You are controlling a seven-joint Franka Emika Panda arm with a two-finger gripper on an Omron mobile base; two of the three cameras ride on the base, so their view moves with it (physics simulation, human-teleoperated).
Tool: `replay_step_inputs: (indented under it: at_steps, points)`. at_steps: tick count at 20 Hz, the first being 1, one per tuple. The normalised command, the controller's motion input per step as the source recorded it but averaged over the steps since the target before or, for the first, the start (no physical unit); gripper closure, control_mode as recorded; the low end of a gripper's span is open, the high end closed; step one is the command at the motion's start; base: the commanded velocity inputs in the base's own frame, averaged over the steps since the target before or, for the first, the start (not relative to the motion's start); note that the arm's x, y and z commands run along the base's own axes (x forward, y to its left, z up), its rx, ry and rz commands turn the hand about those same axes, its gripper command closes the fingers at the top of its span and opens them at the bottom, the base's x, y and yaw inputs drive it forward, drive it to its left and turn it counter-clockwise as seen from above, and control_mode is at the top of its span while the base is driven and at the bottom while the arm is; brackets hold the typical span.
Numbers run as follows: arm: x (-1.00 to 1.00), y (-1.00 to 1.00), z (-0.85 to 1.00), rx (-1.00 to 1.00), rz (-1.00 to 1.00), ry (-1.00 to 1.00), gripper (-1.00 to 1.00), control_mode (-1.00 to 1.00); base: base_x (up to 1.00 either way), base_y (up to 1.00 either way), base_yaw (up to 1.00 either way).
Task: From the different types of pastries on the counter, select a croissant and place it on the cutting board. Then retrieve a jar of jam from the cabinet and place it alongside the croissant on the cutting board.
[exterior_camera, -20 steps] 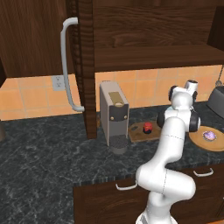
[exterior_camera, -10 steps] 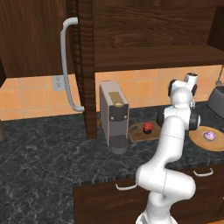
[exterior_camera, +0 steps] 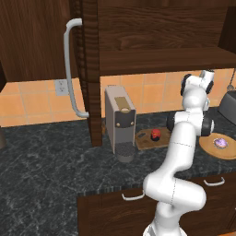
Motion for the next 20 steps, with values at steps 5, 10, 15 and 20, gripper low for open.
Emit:
replay_step_inputs:
  at_steps: [5, 10, 15, 20]
  points:
    - [-0.63, 0.51, 0.64, 0.06, 0.15, -0.04, 1.00, -1.00, 0.00, 0.00, 0.00]
    - [-0.64, 0.53, -0.87, -0.06, 0.02, -0.06, 1.00, -1.00, 0.00, 0.00, 0.00]
    - [-0.97, 0.58, -0.98, -0.10, 0.00, -0.15, 1.00, -1.00, 0.00, 0.00, 0.00]
    - [-1.00, 0.70, -0.11, -0.04, 0.01, -0.23, 1.00, -1.00, 0.00, 0.00, 0.00]
